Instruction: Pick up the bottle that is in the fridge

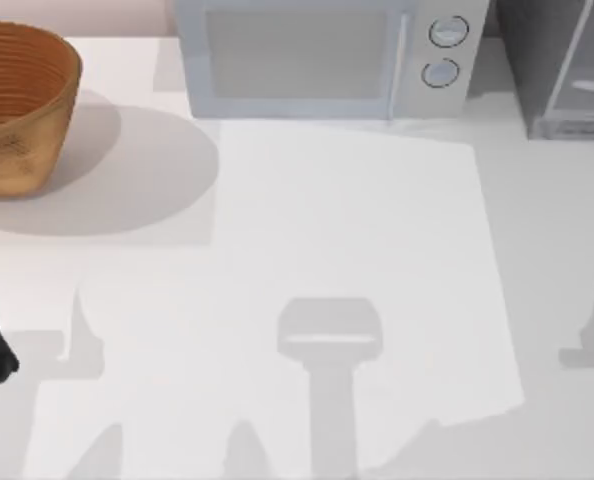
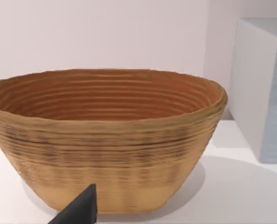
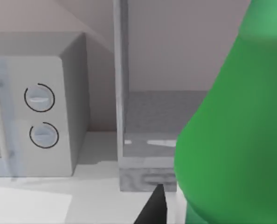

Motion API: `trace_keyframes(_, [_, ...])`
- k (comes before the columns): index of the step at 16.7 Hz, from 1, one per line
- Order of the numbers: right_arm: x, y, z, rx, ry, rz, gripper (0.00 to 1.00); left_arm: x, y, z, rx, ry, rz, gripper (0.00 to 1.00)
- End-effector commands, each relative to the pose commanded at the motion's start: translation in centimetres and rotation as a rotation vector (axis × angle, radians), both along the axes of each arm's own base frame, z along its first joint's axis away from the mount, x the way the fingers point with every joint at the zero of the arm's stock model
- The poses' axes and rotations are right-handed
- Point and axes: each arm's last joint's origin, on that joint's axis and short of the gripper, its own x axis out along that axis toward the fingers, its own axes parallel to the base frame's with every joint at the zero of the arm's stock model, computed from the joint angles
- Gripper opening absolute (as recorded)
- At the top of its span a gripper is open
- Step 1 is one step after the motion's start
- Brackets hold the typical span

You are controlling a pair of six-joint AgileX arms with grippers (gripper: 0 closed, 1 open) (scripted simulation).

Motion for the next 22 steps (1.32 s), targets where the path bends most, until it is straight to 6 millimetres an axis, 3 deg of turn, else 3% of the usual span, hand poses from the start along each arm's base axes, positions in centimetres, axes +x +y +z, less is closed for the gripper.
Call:
trace_keyframes(5, [2.9, 1.9, 4.5, 0.007, -0.003, -0.009, 0.0, 0.0, 0.0, 0.0, 0.0, 0.0, 0.0, 1.0])
trace_keyframes(10, [9.6, 7.5, 6.4, -0.003, 0.06, -0.012, 0.0, 0.0, 0.0, 0.0, 0.0, 0.0, 0.0, 1.0])
trace_keyframes(13, [13.3, 12.6, 5.3, -0.014, 0.083, -0.01, 0.0, 0.0, 0.0, 0.0, 0.0, 0.0, 0.0, 1.0])
trace_keyframes(16, [15.6, 18.2, 3.1, -0.015, 0.084, -0.006, 0.0, 0.0, 0.0, 0.0, 0.0, 0.0, 0.0, 1.0])
trace_keyframes(19, [16.5, 23.2, 0.2, -0.011, 0.077, -0.003, 0.0, 0.0, 0.0, 0.0, 0.0, 0.0, 0.0, 1.0])
trace_keyframes(22, [16.5, 27.0, -2.7, -0.008, 0.072, 0.0, 0.0, 0.0, 0.0, 0.0, 0.0, 0.0, 0.0, 1.0])
